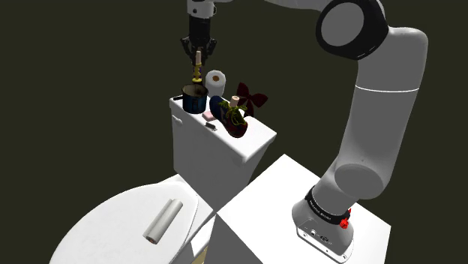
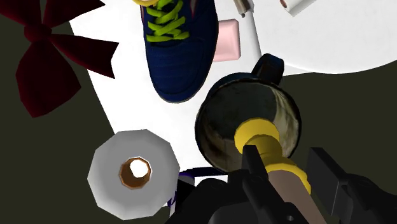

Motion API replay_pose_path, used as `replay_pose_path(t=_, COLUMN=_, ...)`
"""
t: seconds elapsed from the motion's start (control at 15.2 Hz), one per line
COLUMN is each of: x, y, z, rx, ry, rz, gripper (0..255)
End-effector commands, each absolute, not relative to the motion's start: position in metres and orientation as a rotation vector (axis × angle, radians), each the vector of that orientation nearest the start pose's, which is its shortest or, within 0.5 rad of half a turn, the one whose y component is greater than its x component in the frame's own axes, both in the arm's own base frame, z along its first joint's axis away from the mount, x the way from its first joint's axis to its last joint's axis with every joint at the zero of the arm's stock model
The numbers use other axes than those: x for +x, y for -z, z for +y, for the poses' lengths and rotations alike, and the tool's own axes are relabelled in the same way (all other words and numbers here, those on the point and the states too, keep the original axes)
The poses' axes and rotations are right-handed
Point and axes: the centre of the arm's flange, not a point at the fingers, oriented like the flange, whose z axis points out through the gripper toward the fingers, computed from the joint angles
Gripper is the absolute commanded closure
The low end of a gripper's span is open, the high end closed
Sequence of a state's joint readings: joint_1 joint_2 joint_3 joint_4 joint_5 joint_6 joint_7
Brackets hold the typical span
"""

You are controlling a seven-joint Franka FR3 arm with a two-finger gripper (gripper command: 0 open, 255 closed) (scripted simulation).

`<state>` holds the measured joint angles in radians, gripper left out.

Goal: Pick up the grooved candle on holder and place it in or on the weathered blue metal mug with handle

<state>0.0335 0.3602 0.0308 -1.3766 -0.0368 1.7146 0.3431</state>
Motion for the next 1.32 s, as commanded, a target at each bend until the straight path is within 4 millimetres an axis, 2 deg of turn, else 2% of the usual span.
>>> replay_pose_path(t=0.0, x=0.666, y=-0.497, z=0.036, rx=-3.141, ry=-0.025, rz=0.435, gripper=255)
replay_pose_path(t=0.53, x=0.666, y=-0.457, z=0.036, rx=-3.141, ry=-0.025, rz=0.435, gripper=255)
replay_pose_path(t=1.06, x=0.666, y=-0.457, z=0.036, rx=-3.141, ry=-0.025, rz=0.435, gripper=255)
replay_pose_path(t=1.12, x=0.666, y=-0.456, z=0.036, rx=-3.141, ry=-0.025, rz=0.435, gripper=0)
replay_pose_path(t=1.25, x=0.666, y=-0.457, z=0.036, rx=-3.141, ry=-0.025, rz=0.435, gripper=0)
